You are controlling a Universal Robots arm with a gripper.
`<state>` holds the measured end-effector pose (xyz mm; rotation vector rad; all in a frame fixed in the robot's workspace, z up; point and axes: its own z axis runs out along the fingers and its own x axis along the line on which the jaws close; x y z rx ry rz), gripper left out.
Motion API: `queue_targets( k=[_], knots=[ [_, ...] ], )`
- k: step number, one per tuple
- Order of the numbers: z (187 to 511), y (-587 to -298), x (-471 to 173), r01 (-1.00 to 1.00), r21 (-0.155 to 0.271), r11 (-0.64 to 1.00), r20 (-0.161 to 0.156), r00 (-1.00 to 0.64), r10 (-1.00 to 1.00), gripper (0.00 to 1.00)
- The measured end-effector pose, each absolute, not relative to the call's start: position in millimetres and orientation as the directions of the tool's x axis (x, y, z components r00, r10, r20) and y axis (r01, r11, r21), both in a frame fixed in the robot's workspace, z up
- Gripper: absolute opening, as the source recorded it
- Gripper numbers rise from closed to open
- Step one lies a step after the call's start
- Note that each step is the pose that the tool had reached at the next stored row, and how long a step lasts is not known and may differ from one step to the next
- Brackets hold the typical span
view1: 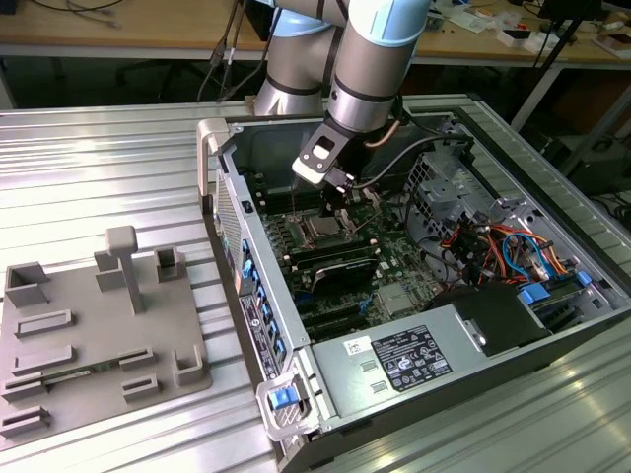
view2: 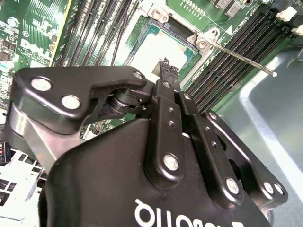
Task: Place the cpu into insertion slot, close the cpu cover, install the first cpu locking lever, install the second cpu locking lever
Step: 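Place the cpu into insertion slot, then close the cpu cover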
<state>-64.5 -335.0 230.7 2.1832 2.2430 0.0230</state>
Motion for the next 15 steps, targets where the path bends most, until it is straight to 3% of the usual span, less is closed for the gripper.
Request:
queue_targets(
  k=[15],
  knots=[
    [230.7,-335.0,-64.5,0.999,0.017,0.027,0.002,-0.027,1.000,0.11]
  ],
)
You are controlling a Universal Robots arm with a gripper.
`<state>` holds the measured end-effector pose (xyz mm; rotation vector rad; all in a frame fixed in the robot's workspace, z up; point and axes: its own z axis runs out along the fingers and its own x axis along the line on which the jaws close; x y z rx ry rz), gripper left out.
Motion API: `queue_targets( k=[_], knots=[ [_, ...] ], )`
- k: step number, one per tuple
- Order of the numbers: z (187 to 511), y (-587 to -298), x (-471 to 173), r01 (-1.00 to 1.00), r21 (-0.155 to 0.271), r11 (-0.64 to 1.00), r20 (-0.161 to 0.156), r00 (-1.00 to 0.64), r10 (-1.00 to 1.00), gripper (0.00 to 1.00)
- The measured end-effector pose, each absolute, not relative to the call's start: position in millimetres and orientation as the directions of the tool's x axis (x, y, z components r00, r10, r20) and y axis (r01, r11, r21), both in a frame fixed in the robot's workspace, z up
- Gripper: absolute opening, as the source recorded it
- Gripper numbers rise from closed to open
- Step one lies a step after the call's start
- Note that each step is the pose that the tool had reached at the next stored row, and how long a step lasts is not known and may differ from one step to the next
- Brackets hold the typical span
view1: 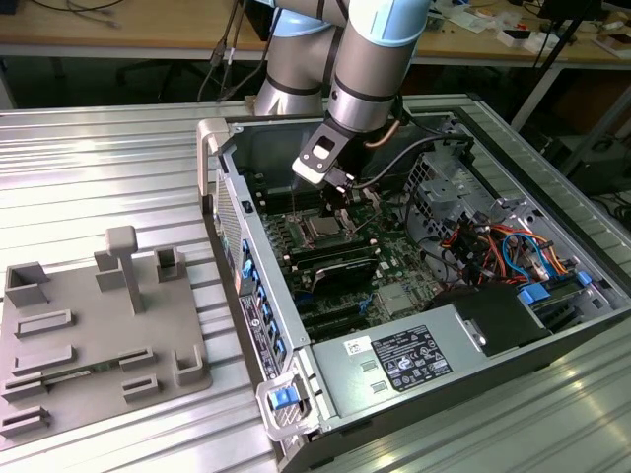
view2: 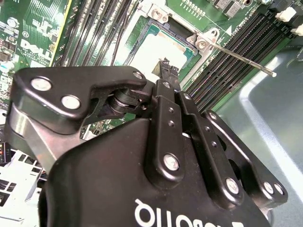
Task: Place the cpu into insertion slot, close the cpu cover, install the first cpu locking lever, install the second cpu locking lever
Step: 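Close the cpu cover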
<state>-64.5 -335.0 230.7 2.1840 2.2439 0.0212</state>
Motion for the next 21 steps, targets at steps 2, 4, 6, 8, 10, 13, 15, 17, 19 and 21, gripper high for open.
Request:
queue_targets(
  k=[2,4,6,8,10,13,15,17,19,21],
  knots=[
    [233.1,-335.0,-64.5,0.999,0.017,0.027,0.002,-0.027,1.000,0.11],
    [236.2,-335.0,-64.5,0.999,0.017,0.027,0.002,-0.027,1.000,0.11],
    [243.2,-335.0,-64.5,0.999,0.017,0.027,0.002,-0.027,1.000,0.11],
    [243.8,-335.0,-64.4,0.999,0.017,0.027,0.002,-0.027,1.000,0.11],
    [243.8,-335.0,-59.5,0.999,0.017,0.027,0.002,-0.027,1.000,0.11],
    [243.2,-335.0,-43.2,0.999,0.017,0.027,0.002,-0.027,1.000,0.11],
    [243.1,-334.8,-37.8,0.999,0.017,0.027,0.002,-0.027,1.000,0.11],
    [243.0,-334.7,-35.5,0.999,0.017,0.027,0.002,-0.027,1.000,0.11],
    [243.2,-334.6,-35.2,0.999,0.017,0.027,0.002,-0.027,1.000,0.11],
    [244.9,-334.5,-35.1,0.999,0.017,0.027,0.002,-0.027,1.000,0.11]
  ],
)
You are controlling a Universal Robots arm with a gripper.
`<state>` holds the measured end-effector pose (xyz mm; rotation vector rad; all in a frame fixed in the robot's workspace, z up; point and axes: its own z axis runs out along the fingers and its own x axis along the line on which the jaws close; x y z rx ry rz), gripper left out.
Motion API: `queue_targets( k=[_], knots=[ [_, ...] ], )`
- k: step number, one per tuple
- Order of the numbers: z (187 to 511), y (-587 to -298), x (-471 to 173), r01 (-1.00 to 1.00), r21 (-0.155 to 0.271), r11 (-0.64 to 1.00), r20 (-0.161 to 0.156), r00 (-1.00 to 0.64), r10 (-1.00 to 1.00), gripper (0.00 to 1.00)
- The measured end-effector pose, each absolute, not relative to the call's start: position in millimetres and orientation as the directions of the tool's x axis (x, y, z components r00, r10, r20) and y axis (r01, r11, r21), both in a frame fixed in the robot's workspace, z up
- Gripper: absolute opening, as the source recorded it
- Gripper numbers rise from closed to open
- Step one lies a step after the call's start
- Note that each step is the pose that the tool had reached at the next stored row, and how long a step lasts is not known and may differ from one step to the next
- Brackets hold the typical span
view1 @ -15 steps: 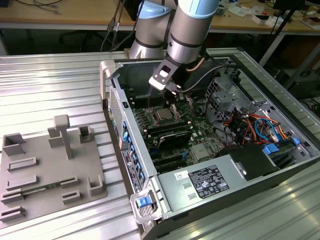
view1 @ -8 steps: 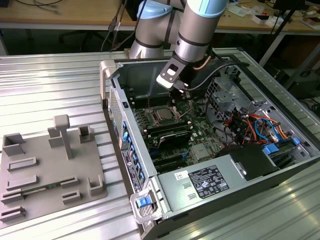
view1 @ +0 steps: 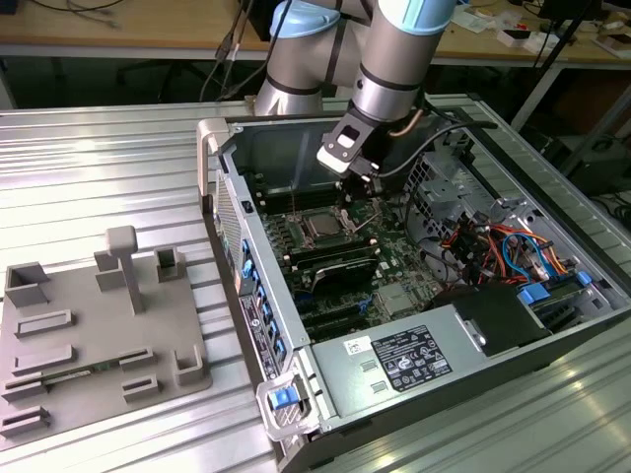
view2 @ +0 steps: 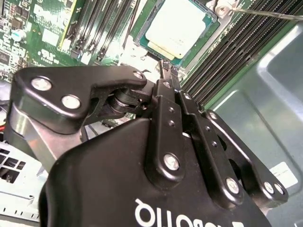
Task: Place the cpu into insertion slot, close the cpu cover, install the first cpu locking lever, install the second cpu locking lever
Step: 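Close the cpu cover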
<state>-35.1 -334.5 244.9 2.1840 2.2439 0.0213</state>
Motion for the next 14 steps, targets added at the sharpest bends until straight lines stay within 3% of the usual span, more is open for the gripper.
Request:
queue_targets(
  k=[14],
  knots=[
    [256.4,-334.5,-16.4,0.999,0.017,0.027,0.002,-0.027,1.000,0.11]
  ],
)
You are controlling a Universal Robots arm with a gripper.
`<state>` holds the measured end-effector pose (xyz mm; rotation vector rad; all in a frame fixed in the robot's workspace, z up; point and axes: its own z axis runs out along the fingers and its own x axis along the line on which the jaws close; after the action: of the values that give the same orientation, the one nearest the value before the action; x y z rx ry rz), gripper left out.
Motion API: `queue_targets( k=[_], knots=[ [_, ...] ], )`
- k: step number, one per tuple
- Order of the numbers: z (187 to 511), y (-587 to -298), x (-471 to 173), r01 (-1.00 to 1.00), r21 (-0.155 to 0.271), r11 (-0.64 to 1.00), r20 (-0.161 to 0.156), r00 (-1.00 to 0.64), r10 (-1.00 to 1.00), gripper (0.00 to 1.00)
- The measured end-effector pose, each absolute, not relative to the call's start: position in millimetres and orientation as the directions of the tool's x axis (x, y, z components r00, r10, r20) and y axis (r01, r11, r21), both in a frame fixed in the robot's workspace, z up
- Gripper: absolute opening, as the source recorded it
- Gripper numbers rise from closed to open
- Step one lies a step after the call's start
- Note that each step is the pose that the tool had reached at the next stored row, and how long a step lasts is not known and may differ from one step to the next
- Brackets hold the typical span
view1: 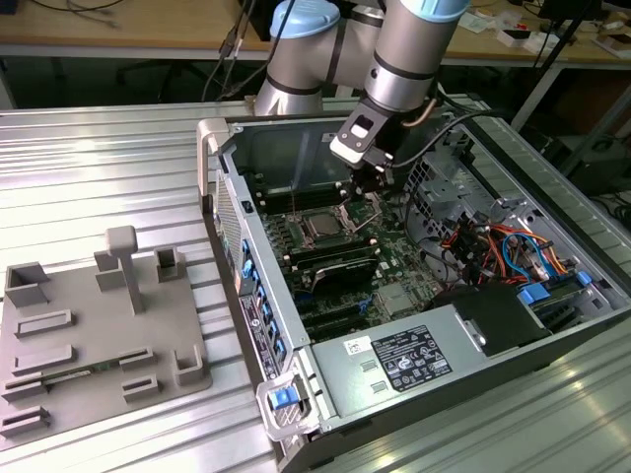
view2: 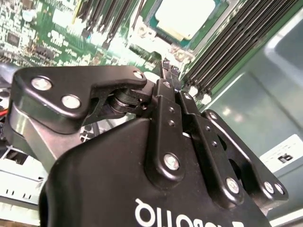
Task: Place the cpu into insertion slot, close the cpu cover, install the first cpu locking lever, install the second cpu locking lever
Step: 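Close the cpu cover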
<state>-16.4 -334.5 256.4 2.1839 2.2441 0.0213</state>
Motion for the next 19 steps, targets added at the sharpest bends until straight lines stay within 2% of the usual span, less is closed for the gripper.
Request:
queue_targets(
  k=[19],
  knots=[
    [265.3,-334.5,23.5,1.000,0.016,0.027,0.002,-0.027,1.000,0.11]
  ],
)
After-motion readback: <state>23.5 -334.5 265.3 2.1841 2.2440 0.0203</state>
